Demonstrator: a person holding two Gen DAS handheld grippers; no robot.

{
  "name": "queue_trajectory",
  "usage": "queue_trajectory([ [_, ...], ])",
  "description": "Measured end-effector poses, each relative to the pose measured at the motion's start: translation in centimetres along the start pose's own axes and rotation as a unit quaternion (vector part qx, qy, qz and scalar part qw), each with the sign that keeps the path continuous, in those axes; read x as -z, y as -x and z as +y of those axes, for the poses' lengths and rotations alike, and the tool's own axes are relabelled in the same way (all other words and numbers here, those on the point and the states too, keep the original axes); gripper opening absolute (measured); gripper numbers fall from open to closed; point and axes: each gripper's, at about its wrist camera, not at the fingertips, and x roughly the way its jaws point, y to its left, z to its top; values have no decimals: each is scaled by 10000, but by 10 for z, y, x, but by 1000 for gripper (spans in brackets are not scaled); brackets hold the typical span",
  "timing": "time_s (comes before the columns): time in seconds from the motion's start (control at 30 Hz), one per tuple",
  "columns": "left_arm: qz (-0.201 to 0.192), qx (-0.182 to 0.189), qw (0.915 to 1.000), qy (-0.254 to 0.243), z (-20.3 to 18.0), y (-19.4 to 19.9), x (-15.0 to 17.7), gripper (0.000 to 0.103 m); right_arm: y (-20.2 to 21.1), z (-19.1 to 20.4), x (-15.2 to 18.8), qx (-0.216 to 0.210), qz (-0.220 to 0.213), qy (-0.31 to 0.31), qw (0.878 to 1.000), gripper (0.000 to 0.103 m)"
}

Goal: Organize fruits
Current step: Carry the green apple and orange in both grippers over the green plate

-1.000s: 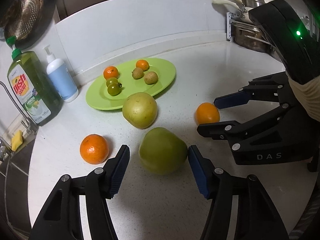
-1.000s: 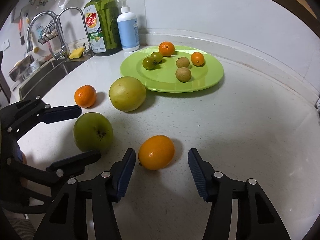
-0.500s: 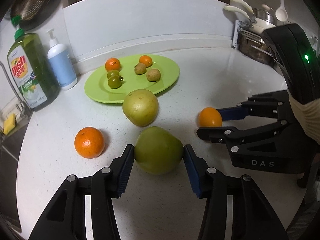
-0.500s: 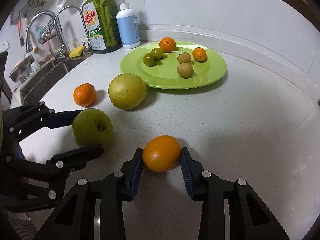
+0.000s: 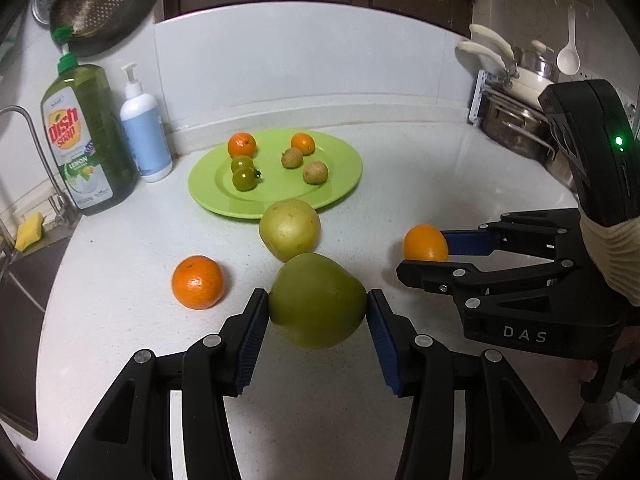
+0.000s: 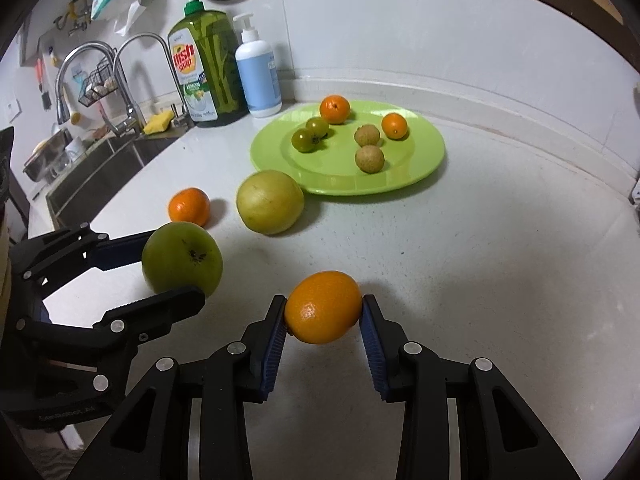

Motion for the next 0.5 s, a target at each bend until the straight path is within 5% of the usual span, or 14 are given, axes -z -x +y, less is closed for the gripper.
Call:
queue_trajectory([
  [0.5, -442, 101, 9989, 63, 8, 42, -16, 49, 43, 13, -12, 109, -505, -240, 9984, 38],
])
